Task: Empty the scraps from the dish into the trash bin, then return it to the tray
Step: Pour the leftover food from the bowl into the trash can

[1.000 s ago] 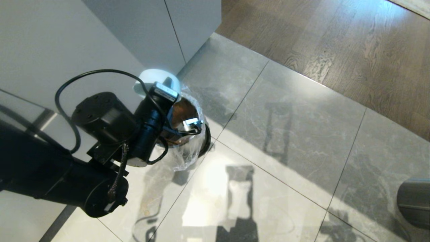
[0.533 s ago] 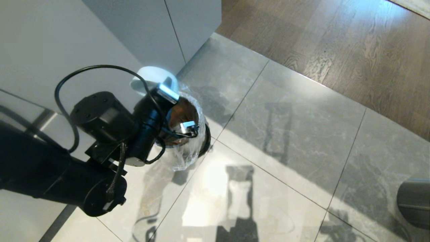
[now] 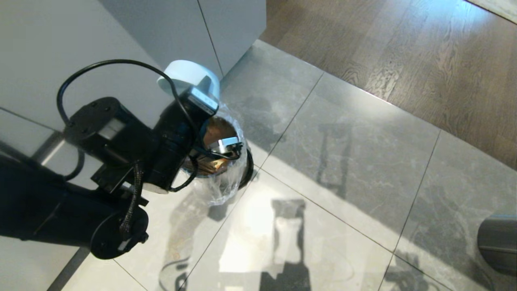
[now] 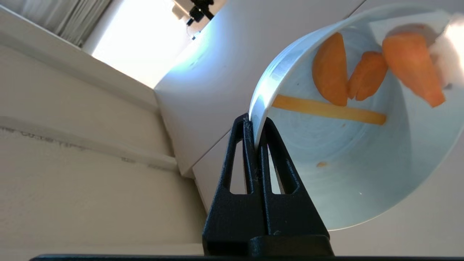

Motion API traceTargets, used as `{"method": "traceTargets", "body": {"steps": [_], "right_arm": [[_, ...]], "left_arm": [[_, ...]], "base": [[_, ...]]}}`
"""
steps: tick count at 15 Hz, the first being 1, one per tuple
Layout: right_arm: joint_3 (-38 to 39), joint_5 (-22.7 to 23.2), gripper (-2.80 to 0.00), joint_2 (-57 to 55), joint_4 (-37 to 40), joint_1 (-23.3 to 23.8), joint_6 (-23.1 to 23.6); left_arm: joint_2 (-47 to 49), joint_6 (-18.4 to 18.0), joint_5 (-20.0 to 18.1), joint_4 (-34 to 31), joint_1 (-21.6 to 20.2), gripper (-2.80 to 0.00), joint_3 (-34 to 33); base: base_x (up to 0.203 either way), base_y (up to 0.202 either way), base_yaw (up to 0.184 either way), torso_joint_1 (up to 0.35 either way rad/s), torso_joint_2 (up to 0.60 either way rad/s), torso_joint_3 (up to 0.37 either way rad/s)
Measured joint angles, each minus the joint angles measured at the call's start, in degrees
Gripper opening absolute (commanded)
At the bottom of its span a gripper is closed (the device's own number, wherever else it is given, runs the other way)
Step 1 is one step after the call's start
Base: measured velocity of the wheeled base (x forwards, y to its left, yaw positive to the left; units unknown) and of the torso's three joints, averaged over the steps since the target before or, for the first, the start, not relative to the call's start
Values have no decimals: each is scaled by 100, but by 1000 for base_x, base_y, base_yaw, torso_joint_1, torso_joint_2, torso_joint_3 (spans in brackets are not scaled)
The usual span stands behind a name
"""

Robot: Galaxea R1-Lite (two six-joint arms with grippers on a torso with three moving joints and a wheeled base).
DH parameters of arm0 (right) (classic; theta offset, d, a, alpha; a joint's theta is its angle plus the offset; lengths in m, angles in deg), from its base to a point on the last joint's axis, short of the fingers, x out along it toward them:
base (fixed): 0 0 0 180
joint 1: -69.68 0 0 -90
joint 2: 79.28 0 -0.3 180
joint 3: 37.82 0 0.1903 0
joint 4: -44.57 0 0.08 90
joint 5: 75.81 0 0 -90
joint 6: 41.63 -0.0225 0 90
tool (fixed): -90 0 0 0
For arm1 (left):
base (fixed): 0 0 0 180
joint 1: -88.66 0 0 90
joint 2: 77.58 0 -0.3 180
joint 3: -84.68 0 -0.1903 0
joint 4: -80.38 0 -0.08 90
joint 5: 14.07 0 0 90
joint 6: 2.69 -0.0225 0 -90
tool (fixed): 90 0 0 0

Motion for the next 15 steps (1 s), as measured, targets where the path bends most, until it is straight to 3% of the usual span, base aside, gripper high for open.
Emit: {"method": "traceTargets", "body": {"steps": [15], "right_arm": [[0, 0, -280, 0, 1, 0, 1]], "left_arm": [[-694, -325, -24, 2, 121, -280, -225]], "base": [[0, 0, 0, 0, 0, 0]]}}
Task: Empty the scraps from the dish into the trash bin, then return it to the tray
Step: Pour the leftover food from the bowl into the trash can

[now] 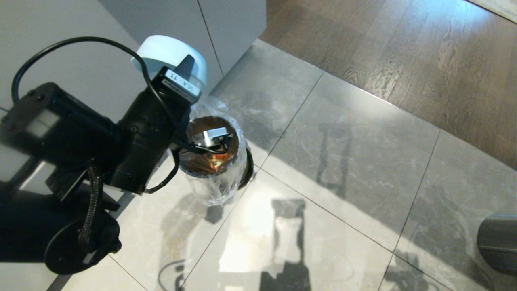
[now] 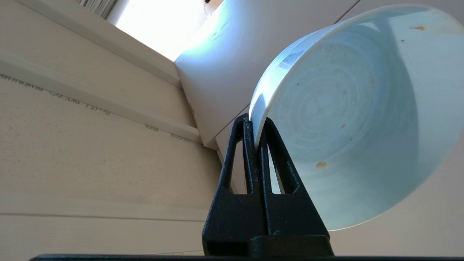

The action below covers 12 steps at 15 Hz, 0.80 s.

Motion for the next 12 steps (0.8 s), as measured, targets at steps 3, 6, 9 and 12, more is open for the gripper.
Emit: {"method": "traceTargets", "body": {"steps": [3, 6, 9, 12], "right_arm": [[0, -1, -280, 0, -1, 0, -1], [0, -1, -280, 0, -1, 0, -1], [0, -4, -280, 0, -2, 0, 0], [0, -1, -280, 0, -1, 0, 0]], "left_arm": [[-21, 33, 9, 1, 2, -280, -43], [-39, 189, 191, -4, -7, -280, -154], [-116, 674, 860, -18, -27, -280, -208], [-222, 1717, 1480, -945, -39, -280, -228]], "base": [[0, 0, 0, 0, 0, 0], [0, 0, 0, 0, 0, 0], [0, 0, 0, 0, 0, 0], [0, 0, 0, 0, 0, 0]]}}
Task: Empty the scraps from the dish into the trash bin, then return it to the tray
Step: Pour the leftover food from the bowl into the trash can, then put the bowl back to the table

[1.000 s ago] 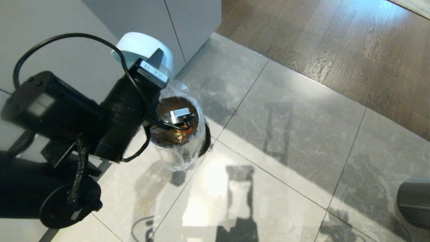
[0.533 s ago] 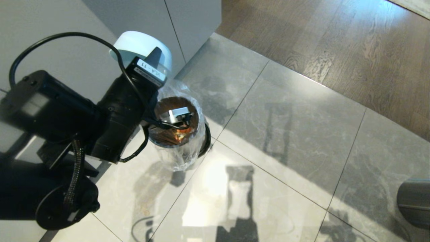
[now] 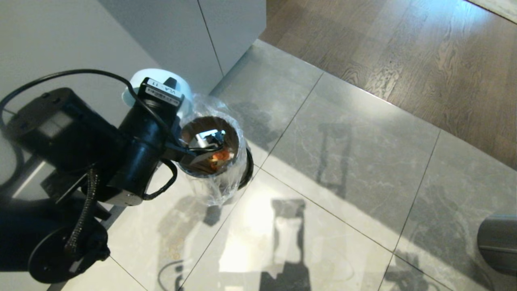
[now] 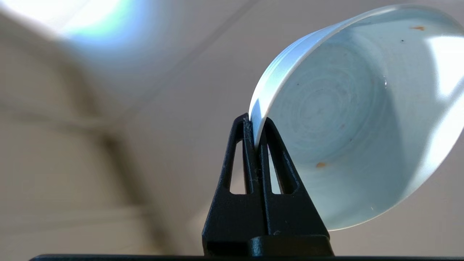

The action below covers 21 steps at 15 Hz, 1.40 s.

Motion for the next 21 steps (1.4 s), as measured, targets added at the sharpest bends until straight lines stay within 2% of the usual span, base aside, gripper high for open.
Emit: {"method": "traceTargets", "body": {"steps": [3, 6, 9, 11, 13, 14, 16, 18, 19, 21], "right_arm": [[0, 1, -280, 0, 0, 0, -1], [0, -1, -280, 0, 0, 0, 0], [0, 0, -280, 0, 1, 0, 0], [0, 0, -280, 0, 0, 0, 1], [0, 1, -280, 0, -1, 0, -1], [0, 0, -280, 0, 0, 0, -1], [0, 0, -280, 0, 0, 0, 0], [0, 0, -280, 0, 0, 0, -1], [0, 1, -280, 0, 1, 0, 0], [0, 0, -280, 0, 1, 0, -1]], "left_arm": [[-90, 1754, 274, -1441, -108, -280, 50], [-247, 3783, 329, -2923, -199, -280, 116], [-508, 5320, 326, -3650, -367, -280, 158], [-689, 6164, 322, -4129, -450, -280, 166], [-877, 6839, 322, -4632, -515, -280, 168], [-968, 7019, 315, -4771, -590, -280, 168], [-1158, 7144, 304, -4851, -820, -280, 142], [-1384, 7316, 257, -4923, -1187, -280, 109], [-1490, 7480, 203, -5010, -1370, -280, 85], [-1694, 8110, 51, -5253, -1642, -280, -36]], "base": [[0, 0, 0, 0, 0, 0], [0, 0, 0, 0, 0, 0], [0, 0, 0, 0, 0, 0], [0, 0, 0, 0, 0, 0], [0, 0, 0, 0, 0, 0], [0, 0, 0, 0, 0, 0], [0, 0, 0, 0, 0, 0], [0, 0, 0, 0, 0, 0], [0, 0, 0, 0, 0, 0], [0, 0, 0, 0, 0, 0]]}}
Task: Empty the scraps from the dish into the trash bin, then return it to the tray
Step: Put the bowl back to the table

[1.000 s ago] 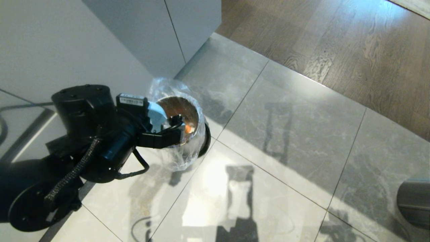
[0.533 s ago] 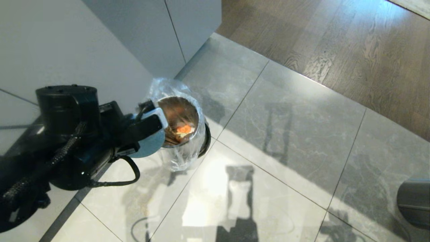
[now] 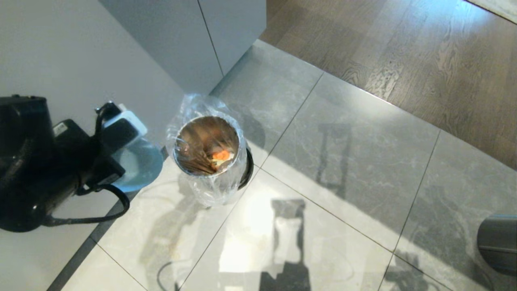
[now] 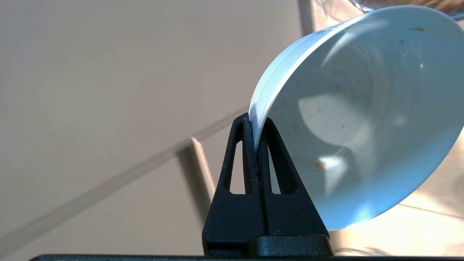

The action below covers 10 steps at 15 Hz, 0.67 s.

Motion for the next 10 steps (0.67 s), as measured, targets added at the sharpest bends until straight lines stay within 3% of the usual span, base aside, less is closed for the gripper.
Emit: {"method": "traceTargets", "body": {"steps": [6, 10], "right_arm": [[0, -2, -280, 0, -1, 0, 1], [0, 0, -280, 0, 0, 0, 0]], "left_arm": [[-860, 2828, -376, -518, -213, -280, -1041], [-1762, 3794, -385, -536, -324, -280, -1846]], "base": [[0, 0, 0, 0, 0, 0], [0, 0, 0, 0, 0, 0]]}}
